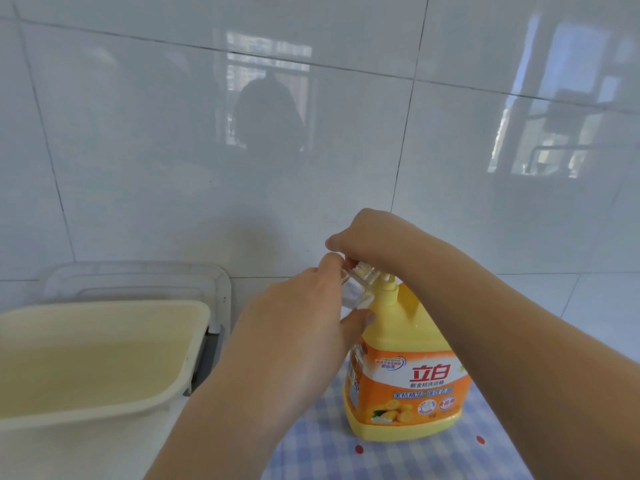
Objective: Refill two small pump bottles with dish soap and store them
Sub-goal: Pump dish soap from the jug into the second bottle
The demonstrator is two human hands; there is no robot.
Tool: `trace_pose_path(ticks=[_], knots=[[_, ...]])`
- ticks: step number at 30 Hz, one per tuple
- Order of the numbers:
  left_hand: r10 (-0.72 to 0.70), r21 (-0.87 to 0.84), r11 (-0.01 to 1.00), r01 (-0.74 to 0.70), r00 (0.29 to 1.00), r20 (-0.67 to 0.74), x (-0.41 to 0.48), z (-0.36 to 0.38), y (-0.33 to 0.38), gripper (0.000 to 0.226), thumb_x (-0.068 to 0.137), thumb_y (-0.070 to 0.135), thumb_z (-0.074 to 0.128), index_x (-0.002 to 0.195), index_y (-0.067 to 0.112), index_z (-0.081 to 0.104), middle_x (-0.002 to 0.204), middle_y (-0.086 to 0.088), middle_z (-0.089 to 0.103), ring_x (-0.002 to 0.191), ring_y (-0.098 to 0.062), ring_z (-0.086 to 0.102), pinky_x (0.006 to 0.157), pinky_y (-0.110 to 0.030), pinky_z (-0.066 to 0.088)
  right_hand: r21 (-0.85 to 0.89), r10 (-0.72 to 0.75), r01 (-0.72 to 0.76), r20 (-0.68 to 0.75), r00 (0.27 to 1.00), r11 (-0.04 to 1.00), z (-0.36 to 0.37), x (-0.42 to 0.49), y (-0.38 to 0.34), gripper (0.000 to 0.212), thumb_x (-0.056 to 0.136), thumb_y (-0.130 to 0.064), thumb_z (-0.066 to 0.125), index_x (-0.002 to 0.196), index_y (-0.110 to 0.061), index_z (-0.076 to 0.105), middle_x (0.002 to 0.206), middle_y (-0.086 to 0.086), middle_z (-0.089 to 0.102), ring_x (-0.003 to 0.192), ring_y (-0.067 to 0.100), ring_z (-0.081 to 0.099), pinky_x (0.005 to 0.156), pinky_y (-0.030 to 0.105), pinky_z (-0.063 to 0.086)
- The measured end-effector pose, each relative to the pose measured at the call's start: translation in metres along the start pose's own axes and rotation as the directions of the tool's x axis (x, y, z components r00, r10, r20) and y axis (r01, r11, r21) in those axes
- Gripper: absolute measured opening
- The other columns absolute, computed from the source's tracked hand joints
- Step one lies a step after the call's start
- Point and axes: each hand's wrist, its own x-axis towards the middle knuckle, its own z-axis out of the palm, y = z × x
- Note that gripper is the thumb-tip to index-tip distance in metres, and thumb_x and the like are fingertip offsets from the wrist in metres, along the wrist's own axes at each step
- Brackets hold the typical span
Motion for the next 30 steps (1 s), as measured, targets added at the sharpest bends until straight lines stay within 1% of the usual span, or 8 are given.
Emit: trace_pose_path(ticks=[3,10,13,15,19,24,27,30], knots=[[-0.012,0.002,1.000,0.012,0.999,-0.043,0.0000,-0.0023,0.0019,0.034,0.089,0.064,0.042,0.111,0.040,0.034,0.102,0.016,0.059,0.062,-0.007,0.057,0.053,-0.018,0.036,0.001,-0.013,0.013,-0.028,1.000,1.000,-0.0057,-0.0003,-0.0012,0.021,0.082,-0.024,0.052,0.068,-0.013,0.061,0.059,0.001,0.057,0.049,0.019,0.052,0.052,0.021,0.038],[-0.020,-0.011,1.000,0.020,0.997,-0.071,0.0005,-0.0030,0.0044,0.033,0.089,0.064,0.042,0.112,0.041,0.035,0.102,0.017,0.059,0.062,-0.006,0.056,0.055,-0.018,0.038,-0.038,-0.017,0.015,-0.074,0.997,0.999,-0.0097,-0.0043,-0.0019,0.024,0.083,-0.026,0.050,0.067,-0.013,0.063,0.055,0.000,0.058,0.047,0.018,0.054,0.051,0.022,0.038],[-0.025,-0.018,1.000,0.024,0.998,-0.066,0.0002,-0.0023,0.0043,0.034,0.089,0.063,0.044,0.113,0.042,0.034,0.099,0.018,0.058,0.066,-0.006,0.052,0.052,-0.014,0.032,-0.038,0.004,-0.005,-0.008,1.000,0.999,-0.0106,-0.0060,-0.0048,0.025,0.086,-0.026,0.050,0.075,-0.011,0.066,0.065,0.004,0.066,0.048,0.021,0.060,0.052,0.022,0.043],[-0.028,-0.048,0.999,0.026,0.998,-0.048,0.0003,-0.0015,0.0044,0.034,0.089,0.063,0.044,0.113,0.042,0.033,0.098,0.018,0.057,0.063,-0.007,0.052,0.052,-0.018,0.034,-0.038,0.021,-0.019,0.042,0.999,0.999,-0.0110,-0.0061,-0.0064,0.025,0.088,-0.026,0.050,0.081,-0.008,0.067,0.075,0.009,0.071,0.050,0.023,0.063,0.053,0.023,0.046],[-0.037,-0.085,0.996,0.035,0.999,-0.019,0.0009,0.0002,0.0041,0.032,0.089,0.062,0.046,0.110,0.042,0.033,0.103,0.018,0.058,0.062,-0.008,0.054,0.058,-0.022,0.040,-0.011,0.025,-0.024,0.096,0.995,1.000,-0.0106,-0.0063,-0.0076,0.028,0.089,-0.025,0.050,0.091,-0.005,0.069,0.089,0.011,0.073,0.069,0.027,0.070,0.054,0.023,0.047],[-0.035,-0.084,0.996,0.034,0.999,-0.015,0.0011,0.0001,0.0037,0.033,0.089,0.062,0.046,0.111,0.041,0.034,0.105,0.018,0.059,0.061,-0.008,0.053,0.058,-0.022,0.042,-0.018,0.013,-0.011,0.111,0.994,1.000,-0.0110,-0.0098,-0.0080,0.026,0.090,-0.025,0.049,0.089,-0.006,0.067,0.094,0.011,0.073,0.070,0.025,0.068,0.050,0.022,0.043],[-0.038,-0.080,0.996,0.036,0.999,-0.013,0.0004,-0.0002,0.0038,0.034,0.089,0.062,0.046,0.113,0.041,0.034,0.104,0.017,0.059,0.065,-0.008,0.056,0.059,-0.022,0.043,-0.026,0.003,0.000,0.105,0.994,1.000,-0.0111,-0.0091,-0.0077,0.024,0.090,-0.025,0.050,0.081,-0.008,0.063,0.087,0.010,0.072,0.060,0.022,0.064,0.047,0.021,0.040],[-0.025,-0.026,0.999,0.025,1.000,-0.001,0.0008,0.0005,0.0026,0.036,0.089,0.063,0.044,0.113,0.039,0.034,0.103,0.017,0.058,0.065,-0.008,0.053,0.053,-0.019,0.035,-0.040,-0.003,0.007,0.092,0.996,0.999,-0.0057,-0.0074,-0.0041,0.025,0.088,-0.025,0.052,0.066,-0.013,0.053,0.061,0.002,0.055,0.048,0.016,0.047,0.047,0.021,0.033]])
